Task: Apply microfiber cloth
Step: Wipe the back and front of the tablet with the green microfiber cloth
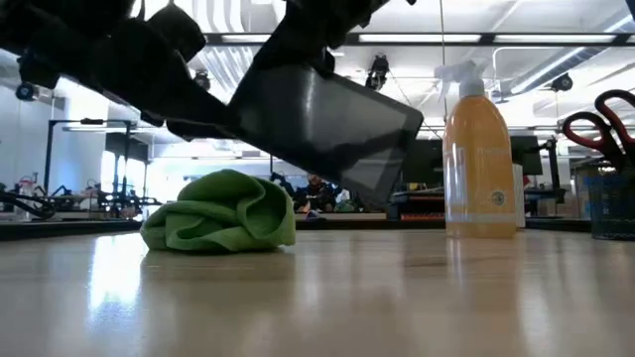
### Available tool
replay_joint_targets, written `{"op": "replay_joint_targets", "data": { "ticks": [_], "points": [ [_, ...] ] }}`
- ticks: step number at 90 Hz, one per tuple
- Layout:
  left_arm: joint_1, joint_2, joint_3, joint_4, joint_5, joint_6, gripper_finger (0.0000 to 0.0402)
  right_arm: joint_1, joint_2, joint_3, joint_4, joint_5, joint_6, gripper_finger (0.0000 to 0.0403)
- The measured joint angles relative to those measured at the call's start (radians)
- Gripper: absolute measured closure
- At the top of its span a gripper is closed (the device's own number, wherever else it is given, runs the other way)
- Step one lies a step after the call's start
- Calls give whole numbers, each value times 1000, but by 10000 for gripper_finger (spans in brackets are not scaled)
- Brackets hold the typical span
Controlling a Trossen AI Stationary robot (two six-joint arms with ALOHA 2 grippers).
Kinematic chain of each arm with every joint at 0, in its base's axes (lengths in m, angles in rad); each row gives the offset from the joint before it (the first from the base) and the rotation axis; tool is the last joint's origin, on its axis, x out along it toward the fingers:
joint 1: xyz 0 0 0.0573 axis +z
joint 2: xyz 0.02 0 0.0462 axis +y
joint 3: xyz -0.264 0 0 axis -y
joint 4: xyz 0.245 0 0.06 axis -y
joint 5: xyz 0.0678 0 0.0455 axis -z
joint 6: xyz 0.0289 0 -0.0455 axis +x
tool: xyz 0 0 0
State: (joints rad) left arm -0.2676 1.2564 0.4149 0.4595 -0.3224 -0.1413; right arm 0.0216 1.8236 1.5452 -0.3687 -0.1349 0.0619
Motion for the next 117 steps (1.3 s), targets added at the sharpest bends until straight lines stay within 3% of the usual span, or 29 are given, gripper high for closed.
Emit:
{"op": "replay_joint_targets", "data": {
  "ticks": [24, 42, 61, 95, 105, 117],
  "points": [
    [0, 2, 0, -4, -1, -26, 296, 0, 0, 0, 0, 14, -8, 396],
    [0, 2, 0, -5, -2, -25, 341, 0, 0, 0, 1, 9, -8, 396],
    [0, 2, 0, -7, -1, -29, 332, 0, 0, 0, 6, 10, -10, 396],
    [0, 2, 0, -1, 2, -51, 248, 0, 0, 0, 14, 7, -10, 396],
    [0, 2, 0, 1, 2, -54, 264, 0, 0, 0, 15, 5, -10, 396],
    [1, 3, 0, 1, 1, -53, 326, 0, 0, 0, 14, 3, -10, 396]
  ]
}}
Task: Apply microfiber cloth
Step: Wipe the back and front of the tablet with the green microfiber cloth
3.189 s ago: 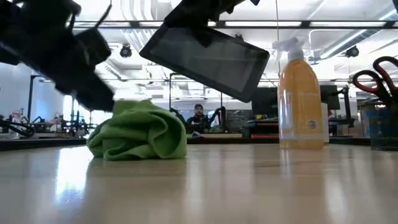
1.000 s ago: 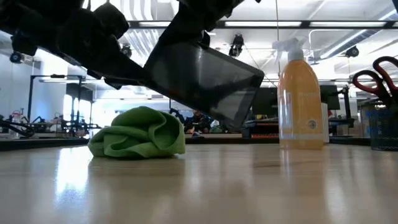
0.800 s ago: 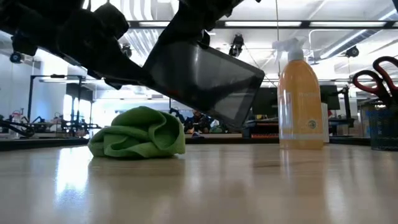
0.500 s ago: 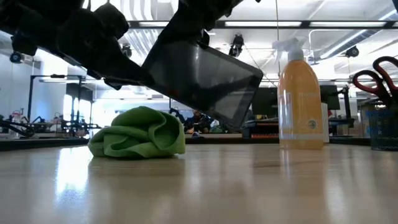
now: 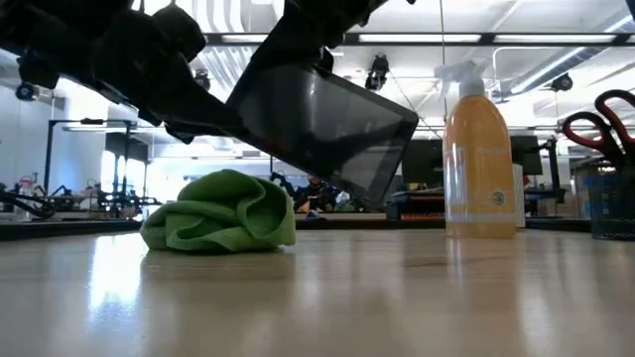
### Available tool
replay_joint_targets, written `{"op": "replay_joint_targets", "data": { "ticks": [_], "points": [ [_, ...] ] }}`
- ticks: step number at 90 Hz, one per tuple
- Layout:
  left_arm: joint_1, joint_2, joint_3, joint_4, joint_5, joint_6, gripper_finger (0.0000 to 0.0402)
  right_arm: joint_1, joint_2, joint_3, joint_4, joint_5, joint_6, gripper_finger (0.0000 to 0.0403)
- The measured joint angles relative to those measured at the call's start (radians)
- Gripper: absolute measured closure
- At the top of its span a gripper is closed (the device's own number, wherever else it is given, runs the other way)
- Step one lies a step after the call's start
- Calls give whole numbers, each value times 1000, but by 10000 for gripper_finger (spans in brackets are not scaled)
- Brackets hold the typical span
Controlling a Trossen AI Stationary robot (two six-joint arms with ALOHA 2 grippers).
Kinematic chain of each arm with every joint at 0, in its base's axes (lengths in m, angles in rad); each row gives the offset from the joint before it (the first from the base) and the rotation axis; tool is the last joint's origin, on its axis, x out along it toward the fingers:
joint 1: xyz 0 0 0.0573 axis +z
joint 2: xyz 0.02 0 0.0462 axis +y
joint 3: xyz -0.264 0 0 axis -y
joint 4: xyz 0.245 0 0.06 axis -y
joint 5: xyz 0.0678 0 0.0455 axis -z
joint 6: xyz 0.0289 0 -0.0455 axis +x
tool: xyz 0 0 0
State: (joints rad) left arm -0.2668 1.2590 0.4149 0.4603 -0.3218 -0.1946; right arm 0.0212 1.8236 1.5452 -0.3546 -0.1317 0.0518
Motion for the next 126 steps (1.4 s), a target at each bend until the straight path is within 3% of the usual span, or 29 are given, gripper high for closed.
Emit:
{"op": "replay_joint_targets", "data": {
  "ticks": [8, 13, 41, 54, 69, 86, 104, 114, 126],
  "points": [
    [1, 0, 0, 1, 0, 9, 376, 1, 0, 0, -1, -5, -3, 396],
    [1, 0, 0, 3, 0, 11, 387, 1, 0, 0, -1, -6, -8, 393],
    [0, -16, 0, -18, 1, 2, 391, 0, -6, 0, -3, 4, -3, 315],
    [0, -46, 0, -46, 3, 1, 391, 0, -31, 43, -84, 5, -26, 276],
    [11, -129, -1, -150, -28, -1, 391, 16, -82, 108, -237, 15, -44, 246],
    [47, -273, -1, -314, -106, -29, 391, 91, -137, 98, -275, 123, -34, 240],
    [155, -364, -1, -438, -138, -142, 391, 181, -68, 22, -148, 270, -13, 249],
    [222, -373, -5, -449, -38, -152, 391, 197, 28, -9, -13, 347, -19, 241],
    [327, -375, -6, -507, 90, -168, 391, 193, 156, -1, 167, 336, -72, 219]
  ]
}}
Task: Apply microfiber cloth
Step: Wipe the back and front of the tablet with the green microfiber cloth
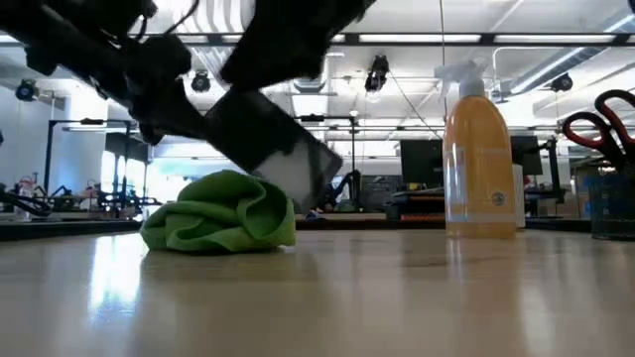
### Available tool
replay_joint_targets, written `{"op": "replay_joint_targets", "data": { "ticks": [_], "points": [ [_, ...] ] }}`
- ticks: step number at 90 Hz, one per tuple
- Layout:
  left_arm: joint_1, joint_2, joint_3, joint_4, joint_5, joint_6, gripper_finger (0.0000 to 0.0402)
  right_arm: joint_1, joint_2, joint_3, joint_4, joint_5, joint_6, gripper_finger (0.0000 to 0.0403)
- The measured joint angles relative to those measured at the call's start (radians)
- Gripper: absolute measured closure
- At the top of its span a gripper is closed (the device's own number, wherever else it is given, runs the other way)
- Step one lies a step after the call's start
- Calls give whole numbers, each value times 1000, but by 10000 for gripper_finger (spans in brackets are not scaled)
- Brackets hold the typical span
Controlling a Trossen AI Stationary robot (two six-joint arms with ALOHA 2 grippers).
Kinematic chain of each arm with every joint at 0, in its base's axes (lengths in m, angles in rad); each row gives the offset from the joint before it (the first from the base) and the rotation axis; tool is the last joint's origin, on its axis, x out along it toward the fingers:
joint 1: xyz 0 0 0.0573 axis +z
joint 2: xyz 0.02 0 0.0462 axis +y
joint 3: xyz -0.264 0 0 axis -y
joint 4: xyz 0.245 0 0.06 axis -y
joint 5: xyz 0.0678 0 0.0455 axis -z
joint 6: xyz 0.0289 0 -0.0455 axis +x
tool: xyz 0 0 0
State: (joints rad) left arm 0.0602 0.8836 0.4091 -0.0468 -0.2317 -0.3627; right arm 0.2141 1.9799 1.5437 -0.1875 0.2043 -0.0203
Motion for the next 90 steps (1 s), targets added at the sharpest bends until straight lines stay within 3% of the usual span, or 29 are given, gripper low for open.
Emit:
{"op": "replay_joint_targets", "data": {
  "ticks": [20, 41, 54, 69, 76, 90],
  "points": [
    [163, 7, -21, -25, 178, -71, 391, -38, 173, 61, 43, -1, -29, 198],
    [187, 1, -24, -12, 223, -72, 391, -84, 284, 94, 37, 5, 20, 213],
    [186, 1, -24, -2, 225, -70, 391, -106, 321, 110, 29, 8, 22, 263],
    [186, 0, -24, 13, 225, -67, 391, -107, 331, 119, 12, 8, 2, 382],
    [186, 0, -24, 14, 225, -67, 392, -105, 322, 118, 4, 50, -5, 391],
    [186, 1, -24, 20, 225, -66, 392, -66, 243, 115, 25, 260, -117, 400]
  ]
}}
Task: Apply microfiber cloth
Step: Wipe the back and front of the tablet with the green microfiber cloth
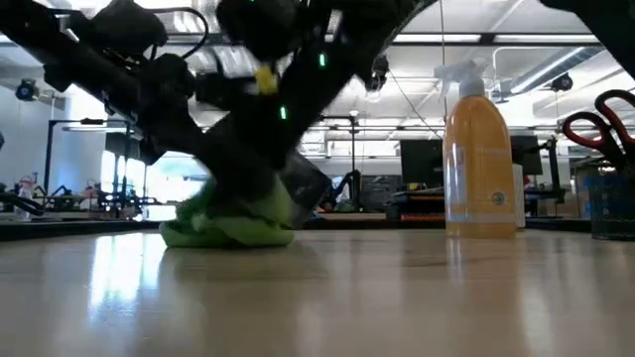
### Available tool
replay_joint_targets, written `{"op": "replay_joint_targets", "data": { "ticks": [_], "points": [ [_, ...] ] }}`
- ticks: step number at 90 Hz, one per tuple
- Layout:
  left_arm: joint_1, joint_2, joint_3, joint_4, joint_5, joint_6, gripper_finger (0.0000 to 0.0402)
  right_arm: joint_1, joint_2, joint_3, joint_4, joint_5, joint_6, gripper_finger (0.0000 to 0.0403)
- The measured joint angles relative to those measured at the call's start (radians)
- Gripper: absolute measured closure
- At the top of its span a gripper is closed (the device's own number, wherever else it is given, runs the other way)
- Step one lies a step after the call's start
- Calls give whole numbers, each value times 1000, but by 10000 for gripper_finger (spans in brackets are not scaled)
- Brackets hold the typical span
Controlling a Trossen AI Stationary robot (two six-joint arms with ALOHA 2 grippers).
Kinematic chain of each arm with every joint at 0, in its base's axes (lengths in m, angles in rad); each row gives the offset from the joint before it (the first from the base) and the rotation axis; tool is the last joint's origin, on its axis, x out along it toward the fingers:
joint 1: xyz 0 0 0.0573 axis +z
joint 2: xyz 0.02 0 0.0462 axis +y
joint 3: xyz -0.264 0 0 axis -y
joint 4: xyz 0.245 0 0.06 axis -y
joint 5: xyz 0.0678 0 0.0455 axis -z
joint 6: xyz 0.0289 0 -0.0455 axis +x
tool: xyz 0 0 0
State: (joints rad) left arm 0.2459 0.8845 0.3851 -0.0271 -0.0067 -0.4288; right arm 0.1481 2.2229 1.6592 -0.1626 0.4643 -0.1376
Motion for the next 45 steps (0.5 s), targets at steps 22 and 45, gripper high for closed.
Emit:
{"op": "replay_joint_targets", "data": {
  "ticks": [22, 45],
  "points": [
    [-2, 0, -1, 47, 37, 0, 392, 40, -106, 3, 164, 191, -236, 402],
    [-29, 4, -1, 128, 96, -11, 392, -4, -112, 2, 224, 177, -255, 402]
  ]
}}
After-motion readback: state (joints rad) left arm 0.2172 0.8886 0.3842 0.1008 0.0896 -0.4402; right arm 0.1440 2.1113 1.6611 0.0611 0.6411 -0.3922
